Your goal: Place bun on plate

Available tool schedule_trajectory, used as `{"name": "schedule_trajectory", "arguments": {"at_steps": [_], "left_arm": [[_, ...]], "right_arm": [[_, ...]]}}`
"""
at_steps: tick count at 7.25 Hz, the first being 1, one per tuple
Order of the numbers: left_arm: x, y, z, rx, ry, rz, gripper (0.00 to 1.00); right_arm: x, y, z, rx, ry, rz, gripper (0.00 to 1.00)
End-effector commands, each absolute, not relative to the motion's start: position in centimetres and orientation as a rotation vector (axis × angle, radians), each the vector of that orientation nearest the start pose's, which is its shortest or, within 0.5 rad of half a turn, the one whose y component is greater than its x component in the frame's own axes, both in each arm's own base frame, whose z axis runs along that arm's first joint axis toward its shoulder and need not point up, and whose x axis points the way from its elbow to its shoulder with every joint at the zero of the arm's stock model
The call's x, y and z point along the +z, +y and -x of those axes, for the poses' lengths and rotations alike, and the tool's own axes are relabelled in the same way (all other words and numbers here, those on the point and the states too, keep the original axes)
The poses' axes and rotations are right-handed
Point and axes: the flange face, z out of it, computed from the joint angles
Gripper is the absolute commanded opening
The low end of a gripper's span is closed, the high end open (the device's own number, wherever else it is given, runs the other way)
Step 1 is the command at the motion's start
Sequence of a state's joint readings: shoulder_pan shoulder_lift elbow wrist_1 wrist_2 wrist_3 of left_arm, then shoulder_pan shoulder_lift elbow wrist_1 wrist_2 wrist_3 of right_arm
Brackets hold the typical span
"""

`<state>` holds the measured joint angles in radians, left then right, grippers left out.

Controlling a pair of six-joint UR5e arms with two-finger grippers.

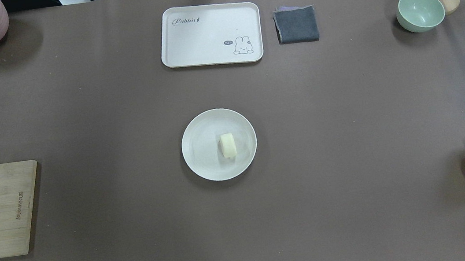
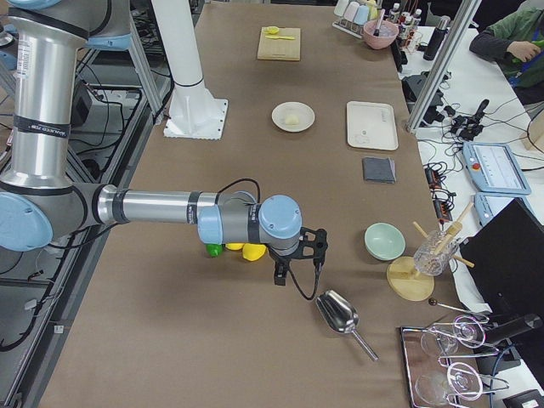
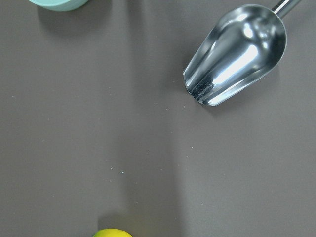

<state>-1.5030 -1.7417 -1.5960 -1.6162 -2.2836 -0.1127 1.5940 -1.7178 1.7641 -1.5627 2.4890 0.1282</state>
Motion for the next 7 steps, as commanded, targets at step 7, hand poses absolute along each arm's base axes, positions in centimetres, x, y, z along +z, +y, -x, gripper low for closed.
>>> {"name": "schedule_trajectory", "arguments": {"at_steps": [7], "left_arm": [[59.2, -54.6, 5.9, 0.015, 0.812, -0.132, 0.98]], "right_arm": [[60.3, -46.2, -6.4, 0.104, -0.807, 0.014, 1.00]]}}
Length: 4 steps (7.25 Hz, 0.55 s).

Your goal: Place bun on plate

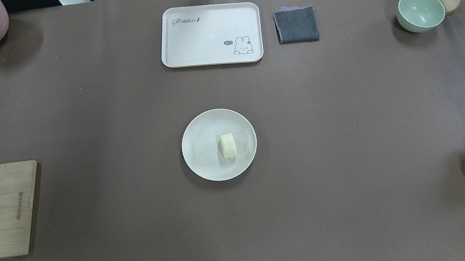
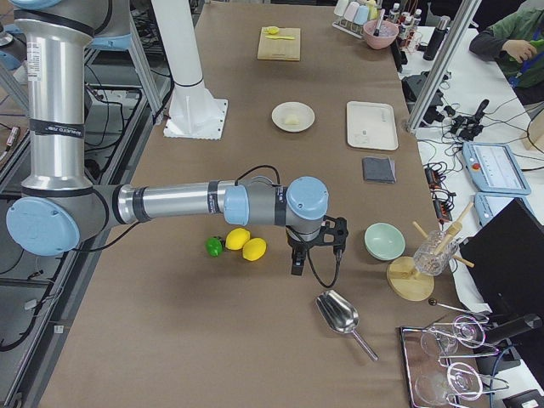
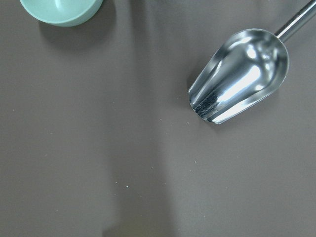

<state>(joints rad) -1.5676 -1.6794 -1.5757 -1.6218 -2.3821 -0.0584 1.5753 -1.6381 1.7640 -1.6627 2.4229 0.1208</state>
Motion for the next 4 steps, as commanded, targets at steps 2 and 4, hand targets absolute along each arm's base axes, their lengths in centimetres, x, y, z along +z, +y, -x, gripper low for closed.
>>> {"name": "schedule_trajectory", "arguments": {"at_steps": [2, 4], "left_arm": [[59.39, -54.52, 5.95, 0.013, 0.812, -0.130, 0.98], [59.46, -54.41, 5.87, 0.010, 0.813, -0.127, 0.98]], "right_arm": [[60.54, -46.16, -6.48, 0.089, -0.789, 0.008, 1.00], [61.09, -46.18, -6.40, 0.046, -0.799, 0.002, 1.00]]}}
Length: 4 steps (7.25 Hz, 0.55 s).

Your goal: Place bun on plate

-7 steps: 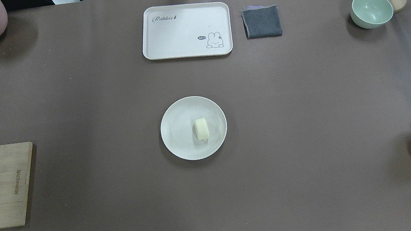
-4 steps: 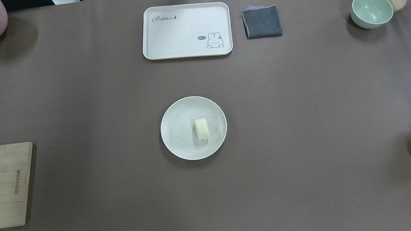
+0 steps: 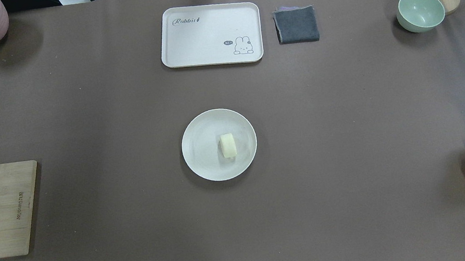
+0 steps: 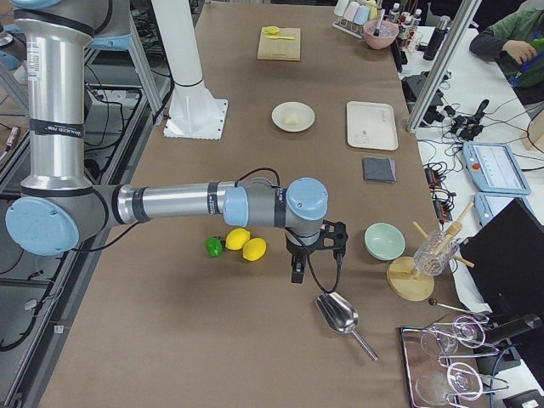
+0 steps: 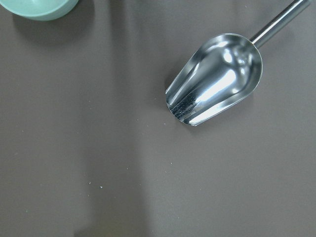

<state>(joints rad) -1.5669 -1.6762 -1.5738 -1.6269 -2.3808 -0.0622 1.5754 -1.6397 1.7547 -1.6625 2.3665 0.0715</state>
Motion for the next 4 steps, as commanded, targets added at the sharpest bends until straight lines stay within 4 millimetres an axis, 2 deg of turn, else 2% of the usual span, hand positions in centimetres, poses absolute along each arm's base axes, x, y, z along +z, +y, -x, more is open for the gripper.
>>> {"name": "schedule_trajectory", "arguments": {"at_steps": [1, 4], "left_arm": [[59.38, -54.40, 5.86, 0.011, 0.814, -0.128, 0.98], [59.38, -54.48, 5.78, 0.011, 0.813, -0.127, 0.98]], "right_arm": [[61.04, -46.24, -6.40, 0.046, -0.799, 0.002, 1.00], [61.54, -46.68, -6.23, 0.058, -0.814, 0.016, 1.00]]}}
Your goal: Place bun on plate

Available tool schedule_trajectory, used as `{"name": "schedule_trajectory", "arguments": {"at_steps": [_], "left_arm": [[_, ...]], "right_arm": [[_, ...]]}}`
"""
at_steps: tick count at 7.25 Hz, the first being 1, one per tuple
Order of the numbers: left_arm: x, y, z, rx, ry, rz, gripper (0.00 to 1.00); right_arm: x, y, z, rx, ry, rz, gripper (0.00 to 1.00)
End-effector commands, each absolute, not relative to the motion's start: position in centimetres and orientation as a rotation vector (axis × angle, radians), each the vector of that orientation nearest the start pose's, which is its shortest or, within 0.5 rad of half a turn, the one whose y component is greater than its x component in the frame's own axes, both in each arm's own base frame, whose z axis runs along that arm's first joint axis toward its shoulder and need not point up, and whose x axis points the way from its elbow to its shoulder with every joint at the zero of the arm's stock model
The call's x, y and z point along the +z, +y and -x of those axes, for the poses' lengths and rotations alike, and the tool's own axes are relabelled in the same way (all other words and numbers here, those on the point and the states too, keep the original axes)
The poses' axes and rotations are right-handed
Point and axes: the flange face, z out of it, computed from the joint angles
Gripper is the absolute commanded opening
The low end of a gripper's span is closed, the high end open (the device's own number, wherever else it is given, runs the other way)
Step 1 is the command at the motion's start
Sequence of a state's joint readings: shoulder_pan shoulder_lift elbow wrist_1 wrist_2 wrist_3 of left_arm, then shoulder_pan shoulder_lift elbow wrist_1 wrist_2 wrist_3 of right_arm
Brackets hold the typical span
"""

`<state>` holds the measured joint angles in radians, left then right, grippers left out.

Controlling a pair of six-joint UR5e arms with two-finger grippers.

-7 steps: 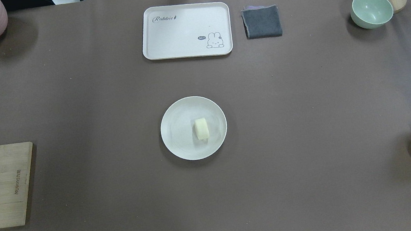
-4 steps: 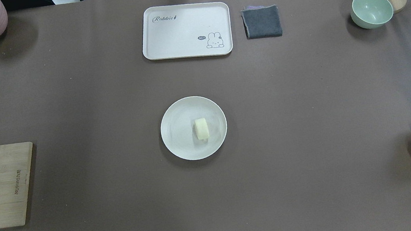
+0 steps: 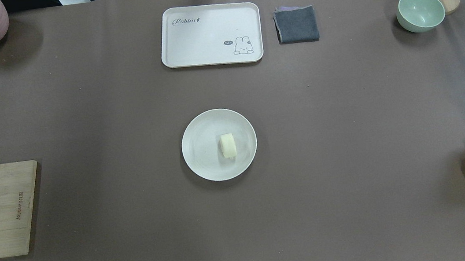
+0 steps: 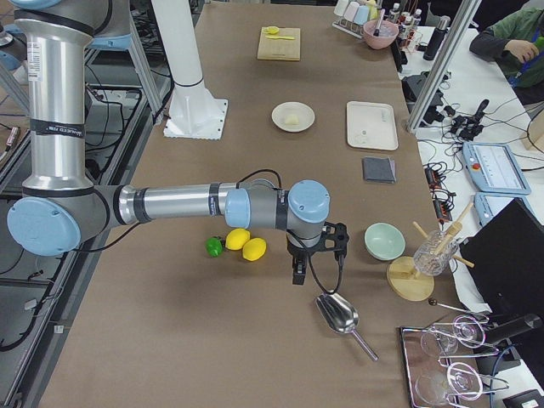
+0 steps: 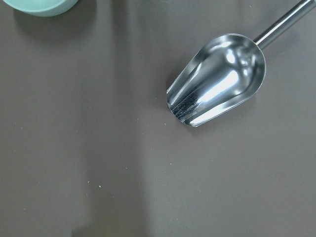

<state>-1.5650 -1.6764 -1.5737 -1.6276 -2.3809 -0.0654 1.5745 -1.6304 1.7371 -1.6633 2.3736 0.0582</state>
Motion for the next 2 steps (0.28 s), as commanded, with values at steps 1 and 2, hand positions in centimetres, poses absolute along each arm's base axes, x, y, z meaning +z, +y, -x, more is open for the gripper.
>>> {"name": "schedule_trajectory", "arguments": {"at_steps": [1, 2], "left_arm": [[59.15, -54.60, 5.78, 0.012, 0.813, -0.130, 0.98], [58.91, -54.67, 5.77, 0.014, 0.815, -0.134, 0.98]], "right_arm": [[61.46, -46.69, -6.23, 0.057, -0.815, 0.015, 1.00], [61.33, -46.89, -6.23, 0.057, -0.815, 0.013, 1.00]]}}
